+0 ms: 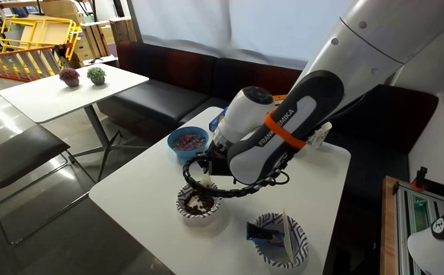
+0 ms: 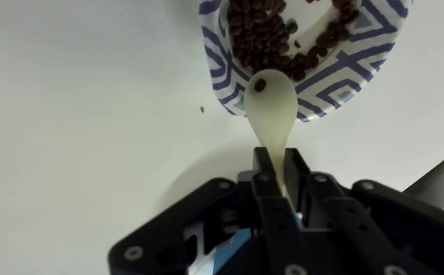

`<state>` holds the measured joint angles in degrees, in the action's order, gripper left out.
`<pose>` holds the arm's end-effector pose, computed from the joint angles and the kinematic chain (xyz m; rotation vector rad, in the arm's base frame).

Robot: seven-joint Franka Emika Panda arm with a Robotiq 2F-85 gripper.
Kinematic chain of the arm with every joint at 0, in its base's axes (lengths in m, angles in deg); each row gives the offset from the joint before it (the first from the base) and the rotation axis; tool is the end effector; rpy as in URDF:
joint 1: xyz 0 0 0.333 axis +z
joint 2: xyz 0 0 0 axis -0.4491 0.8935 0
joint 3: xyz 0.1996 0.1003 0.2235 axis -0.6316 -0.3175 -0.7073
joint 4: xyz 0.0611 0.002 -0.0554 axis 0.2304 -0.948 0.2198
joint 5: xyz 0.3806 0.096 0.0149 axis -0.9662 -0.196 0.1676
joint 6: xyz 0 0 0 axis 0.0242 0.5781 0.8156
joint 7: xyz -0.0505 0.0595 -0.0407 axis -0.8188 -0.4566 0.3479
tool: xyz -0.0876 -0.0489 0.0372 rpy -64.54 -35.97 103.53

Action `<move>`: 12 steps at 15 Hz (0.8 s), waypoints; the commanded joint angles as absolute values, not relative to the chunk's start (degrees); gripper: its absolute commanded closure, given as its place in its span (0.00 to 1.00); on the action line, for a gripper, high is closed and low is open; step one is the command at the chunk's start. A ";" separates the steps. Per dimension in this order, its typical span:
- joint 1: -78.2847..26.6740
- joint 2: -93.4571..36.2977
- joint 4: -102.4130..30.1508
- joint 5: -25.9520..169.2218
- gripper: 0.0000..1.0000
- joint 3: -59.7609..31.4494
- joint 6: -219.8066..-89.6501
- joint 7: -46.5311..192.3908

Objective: Pick up the spoon, scoop some objects from the bowl and put them in the cup on the right

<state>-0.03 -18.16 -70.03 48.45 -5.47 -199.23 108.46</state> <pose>0.5752 0.1151 0.2211 -2.6615 1.0653 -0.6151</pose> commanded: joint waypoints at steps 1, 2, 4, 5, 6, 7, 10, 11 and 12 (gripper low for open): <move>5.65 -15.85 -68.55 49.63 0.96 -0.87 -197.83 110.46; 6.87 -15.49 -68.34 49.57 0.96 -0.08 -198.12 110.40; 9.48 -14.65 -67.94 49.60 0.96 1.93 -198.47 110.34; 10.98 -14.18 -67.77 49.78 0.96 3.21 -198.94 110.21; 12.12 -13.82 -67.53 49.76 0.96 4.08 -199.08 110.06; 13.88 -13.20 -67.25 49.91 0.96 5.71 -199.34 110.18; 17.36 -11.67 -66.42 49.82 0.96 8.61 -199.91 109.94; 18.92 -10.81 -66.11 49.89 0.96 10.14 -199.87 110.09; 19.97 -10.12 -65.82 49.78 0.96 11.14 -199.78 110.10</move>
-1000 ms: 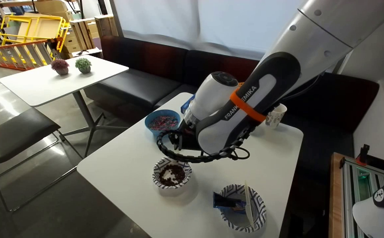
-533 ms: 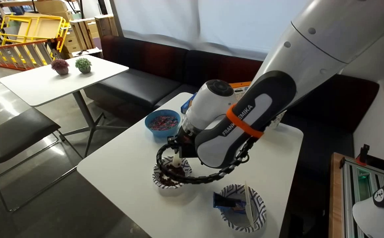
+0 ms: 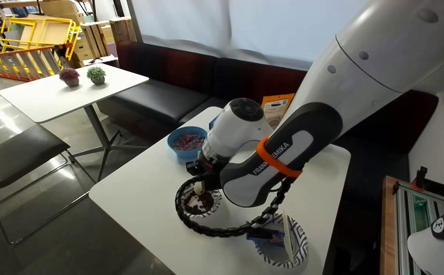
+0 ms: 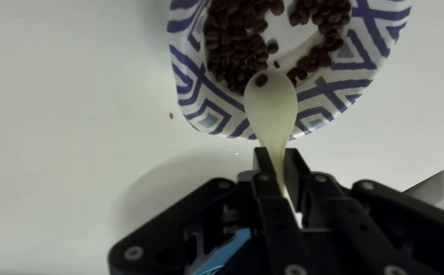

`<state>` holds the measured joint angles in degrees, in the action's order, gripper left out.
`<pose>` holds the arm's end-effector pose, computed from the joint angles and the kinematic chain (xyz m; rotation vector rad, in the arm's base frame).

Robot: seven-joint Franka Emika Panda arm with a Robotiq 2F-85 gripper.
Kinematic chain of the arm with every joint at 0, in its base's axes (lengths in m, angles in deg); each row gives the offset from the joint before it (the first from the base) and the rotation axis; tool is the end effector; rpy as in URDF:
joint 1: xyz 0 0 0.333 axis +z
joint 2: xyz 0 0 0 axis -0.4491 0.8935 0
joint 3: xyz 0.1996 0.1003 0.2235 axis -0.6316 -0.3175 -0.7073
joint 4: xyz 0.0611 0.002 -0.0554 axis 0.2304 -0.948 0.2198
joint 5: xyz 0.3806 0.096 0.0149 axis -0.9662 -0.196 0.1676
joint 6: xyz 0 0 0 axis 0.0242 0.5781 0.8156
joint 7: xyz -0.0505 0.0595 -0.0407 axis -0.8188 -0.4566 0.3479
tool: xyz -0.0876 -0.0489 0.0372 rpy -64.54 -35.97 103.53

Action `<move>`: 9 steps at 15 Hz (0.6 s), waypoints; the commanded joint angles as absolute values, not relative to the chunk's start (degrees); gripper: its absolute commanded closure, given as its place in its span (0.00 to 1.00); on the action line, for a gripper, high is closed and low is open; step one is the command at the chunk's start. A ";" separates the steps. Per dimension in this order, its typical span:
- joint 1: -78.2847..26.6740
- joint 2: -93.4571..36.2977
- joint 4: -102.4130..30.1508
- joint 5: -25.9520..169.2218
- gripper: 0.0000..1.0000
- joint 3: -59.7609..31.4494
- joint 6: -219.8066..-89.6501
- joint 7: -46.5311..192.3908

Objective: Pick up the spoon, scoop some objects from the bowl and put them in the cup on the right

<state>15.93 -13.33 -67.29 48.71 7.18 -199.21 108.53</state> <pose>0.5783 0.1574 0.2155 -2.7753 0.9115 -0.7296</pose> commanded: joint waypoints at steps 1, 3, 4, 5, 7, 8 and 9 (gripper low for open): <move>20.93 -9.42 -65.56 49.61 0.96 12.07 -199.63 110.11; 22.79 -7.89 -65.12 49.44 0.96 14.13 -199.75 110.02; 23.51 -7.27 -64.99 49.29 0.96 14.97 -199.93 109.97; 23.94 -6.78 -64.84 49.13 0.96 15.46 -199.84 109.87; 24.75 -5.88 -64.51 48.98 0.96 16.30 -200.45 109.66; 24.98 -5.56 -64.27 48.84 0.96 16.52 -200.51 109.67; 25.60 -4.99 -64.03 48.82 0.96 17.24 -200.70 109.77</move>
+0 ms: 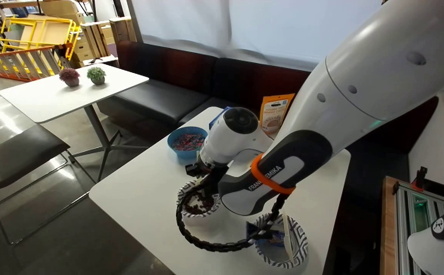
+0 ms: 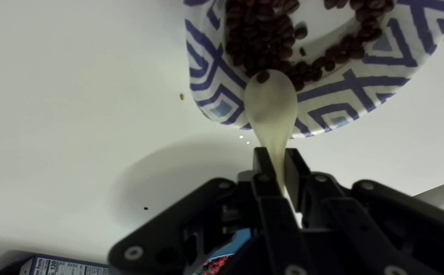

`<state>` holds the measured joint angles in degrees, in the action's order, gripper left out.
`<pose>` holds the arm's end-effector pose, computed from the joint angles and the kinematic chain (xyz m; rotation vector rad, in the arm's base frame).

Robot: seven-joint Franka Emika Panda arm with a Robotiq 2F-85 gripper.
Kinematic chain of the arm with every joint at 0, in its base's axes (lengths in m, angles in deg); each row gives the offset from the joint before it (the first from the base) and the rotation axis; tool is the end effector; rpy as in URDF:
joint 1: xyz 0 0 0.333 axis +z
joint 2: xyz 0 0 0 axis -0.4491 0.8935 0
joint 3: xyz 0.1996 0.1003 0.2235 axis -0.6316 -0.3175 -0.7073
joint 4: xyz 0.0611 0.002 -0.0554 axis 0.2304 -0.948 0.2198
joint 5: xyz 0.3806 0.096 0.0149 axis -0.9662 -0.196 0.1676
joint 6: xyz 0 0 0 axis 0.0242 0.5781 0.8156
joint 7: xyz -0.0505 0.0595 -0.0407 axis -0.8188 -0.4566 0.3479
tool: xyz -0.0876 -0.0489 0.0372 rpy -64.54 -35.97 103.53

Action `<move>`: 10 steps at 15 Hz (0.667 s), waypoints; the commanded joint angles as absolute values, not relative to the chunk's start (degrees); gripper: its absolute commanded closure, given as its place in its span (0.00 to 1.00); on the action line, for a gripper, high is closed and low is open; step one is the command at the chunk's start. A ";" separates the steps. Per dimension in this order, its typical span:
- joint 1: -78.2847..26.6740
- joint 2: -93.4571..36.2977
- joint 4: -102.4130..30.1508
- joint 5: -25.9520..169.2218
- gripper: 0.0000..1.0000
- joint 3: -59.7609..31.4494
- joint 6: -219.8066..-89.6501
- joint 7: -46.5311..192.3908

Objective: Pick up the spoon, scoop some objects from the bowl and put them in the cup on the right

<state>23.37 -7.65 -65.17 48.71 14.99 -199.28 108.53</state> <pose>0.5853 0.1604 0.2016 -2.8637 0.8516 -0.8291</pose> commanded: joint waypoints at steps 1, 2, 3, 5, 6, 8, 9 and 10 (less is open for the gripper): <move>25.98 -4.59 -63.82 48.78 0.96 17.69 -200.55 109.80; 26.02 -4.46 -63.69 48.70 0.96 17.70 -200.59 109.66; 25.68 -4.26 -63.59 49.70 0.96 17.58 -200.75 110.33; 25.62 -3.91 -63.33 49.59 0.96 17.42 -200.24 110.24; 25.57 -3.78 -63.20 49.59 0.96 17.31 -200.05 110.17; 25.63 -3.53 -63.04 49.62 0.96 17.22 -199.69 110.10; 25.30 -3.82 -63.05 49.47 0.96 16.63 -199.11 110.05; 25.15 -3.95 -63.04 49.43 0.96 16.32 -198.93 109.97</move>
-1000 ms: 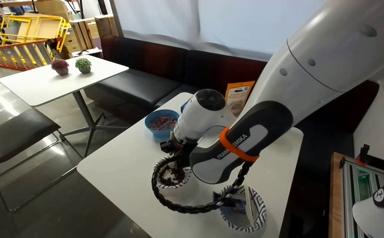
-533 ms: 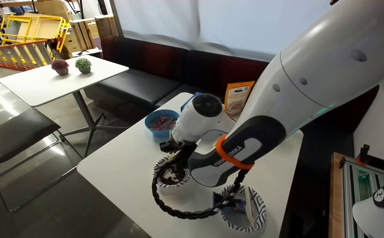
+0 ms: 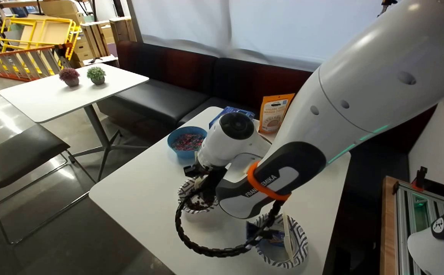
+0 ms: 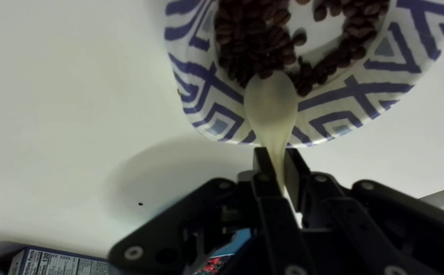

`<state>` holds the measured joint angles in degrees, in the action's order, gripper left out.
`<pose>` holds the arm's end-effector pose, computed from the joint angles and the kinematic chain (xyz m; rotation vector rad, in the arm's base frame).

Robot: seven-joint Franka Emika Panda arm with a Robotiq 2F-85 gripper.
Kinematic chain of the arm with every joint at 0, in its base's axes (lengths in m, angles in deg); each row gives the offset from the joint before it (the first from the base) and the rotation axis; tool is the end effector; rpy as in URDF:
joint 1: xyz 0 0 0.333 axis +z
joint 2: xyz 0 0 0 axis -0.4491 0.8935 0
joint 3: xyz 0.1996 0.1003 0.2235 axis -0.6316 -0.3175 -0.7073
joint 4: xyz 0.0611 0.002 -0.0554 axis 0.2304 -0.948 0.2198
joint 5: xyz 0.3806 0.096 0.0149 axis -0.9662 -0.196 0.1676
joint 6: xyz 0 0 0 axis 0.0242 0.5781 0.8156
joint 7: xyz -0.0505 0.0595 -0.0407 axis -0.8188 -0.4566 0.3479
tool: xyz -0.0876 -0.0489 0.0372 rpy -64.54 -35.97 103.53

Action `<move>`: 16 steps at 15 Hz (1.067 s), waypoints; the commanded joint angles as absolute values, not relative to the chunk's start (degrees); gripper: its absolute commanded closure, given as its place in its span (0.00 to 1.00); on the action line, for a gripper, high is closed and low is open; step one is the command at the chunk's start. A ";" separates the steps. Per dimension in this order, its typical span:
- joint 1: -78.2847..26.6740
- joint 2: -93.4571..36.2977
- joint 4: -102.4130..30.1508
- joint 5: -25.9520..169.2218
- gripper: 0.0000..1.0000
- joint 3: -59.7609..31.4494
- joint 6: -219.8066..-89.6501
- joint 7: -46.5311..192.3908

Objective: Pick up the spoon, scoop some objects from the bowl and put them in the cup on the right

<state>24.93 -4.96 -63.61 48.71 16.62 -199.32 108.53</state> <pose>0.5904 0.1641 0.1939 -2.8928 0.8220 -0.8640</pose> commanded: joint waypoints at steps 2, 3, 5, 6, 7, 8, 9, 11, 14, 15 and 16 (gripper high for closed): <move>24.81 -4.49 -63.18 49.43 0.96 15.73 -198.50 109.75; 24.70 -4.80 -63.25 49.39 0.96 15.57 -198.16 109.75; 24.03 -5.63 -63.44 49.34 0.96 14.70 -197.60 109.48; 23.73 -6.01 -63.53 49.35 0.96 14.36 -197.35 109.40; 23.25 -6.45 -63.60 49.35 0.96 13.80 -197.20 109.24; 22.65 -6.93 -63.68 49.34 0.96 13.17 -197.15 109.09; 21.92 -7.46 -63.75 49.33 0.96 12.41 -196.99 108.98; 20.41 -8.46 -63.92 49.43 0.96 10.88 -196.49 108.88; 18.29 -9.44 -64.04 49.82 0.96 9.10 -195.61 109.24; 17.40 -9.85 -64.07 49.95 0.96 8.30 -195.23 109.26; 16.38 -10.29 -64.11 50.07 0.96 7.41 -195.07 109.16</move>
<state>19.45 -8.12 -63.53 48.71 10.31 -197.41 108.53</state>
